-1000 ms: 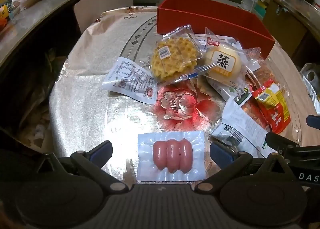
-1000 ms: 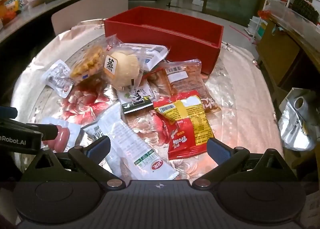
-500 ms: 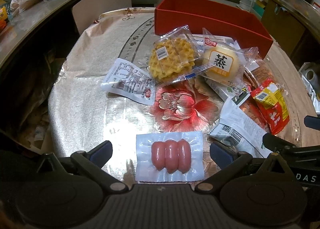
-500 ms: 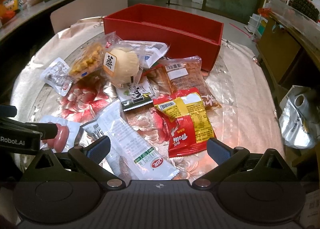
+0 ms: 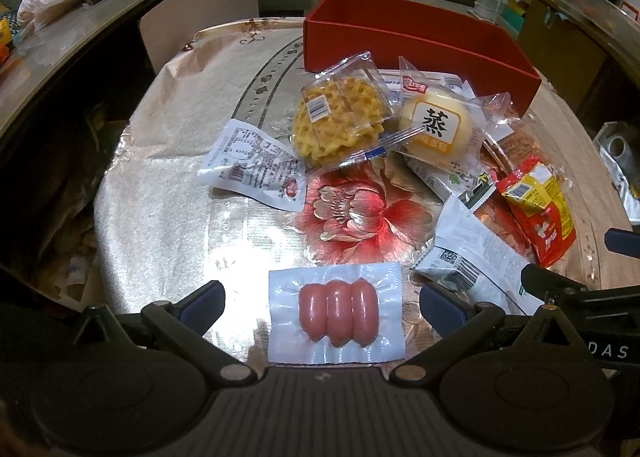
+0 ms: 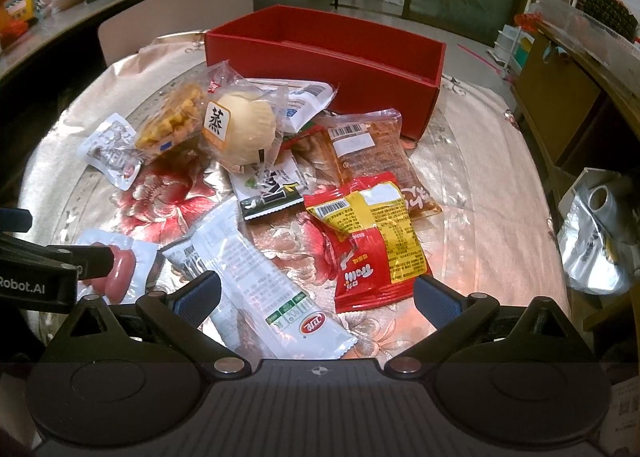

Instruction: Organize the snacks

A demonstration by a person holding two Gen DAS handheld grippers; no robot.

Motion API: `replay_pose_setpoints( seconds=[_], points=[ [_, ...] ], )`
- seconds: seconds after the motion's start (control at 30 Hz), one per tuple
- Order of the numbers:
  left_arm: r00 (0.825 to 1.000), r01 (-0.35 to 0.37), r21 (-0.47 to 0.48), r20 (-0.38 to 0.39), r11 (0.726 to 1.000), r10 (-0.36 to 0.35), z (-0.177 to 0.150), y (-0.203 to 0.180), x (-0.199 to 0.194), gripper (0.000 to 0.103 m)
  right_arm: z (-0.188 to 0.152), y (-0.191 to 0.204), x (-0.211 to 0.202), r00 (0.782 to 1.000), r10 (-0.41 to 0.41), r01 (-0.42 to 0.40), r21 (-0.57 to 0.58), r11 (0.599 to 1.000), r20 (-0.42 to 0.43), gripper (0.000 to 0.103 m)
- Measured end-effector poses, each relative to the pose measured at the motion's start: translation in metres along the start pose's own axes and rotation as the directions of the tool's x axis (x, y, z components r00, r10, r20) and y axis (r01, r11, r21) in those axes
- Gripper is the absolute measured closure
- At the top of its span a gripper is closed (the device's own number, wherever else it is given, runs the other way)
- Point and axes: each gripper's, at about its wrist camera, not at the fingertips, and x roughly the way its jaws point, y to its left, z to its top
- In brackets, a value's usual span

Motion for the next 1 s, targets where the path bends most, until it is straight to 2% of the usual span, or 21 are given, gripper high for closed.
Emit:
replay_pose_setpoints(
  seconds=[1.0],
  points=[
    [1.0,-0.003,0.022,-0.002,1.0,0.003,-0.0016,-0.0033,0.0009,0.004,0.002,0.0012,-0.0009,1.0,0.001,-0.001,0.002,1.0,-0.003,0.0]
  ],
)
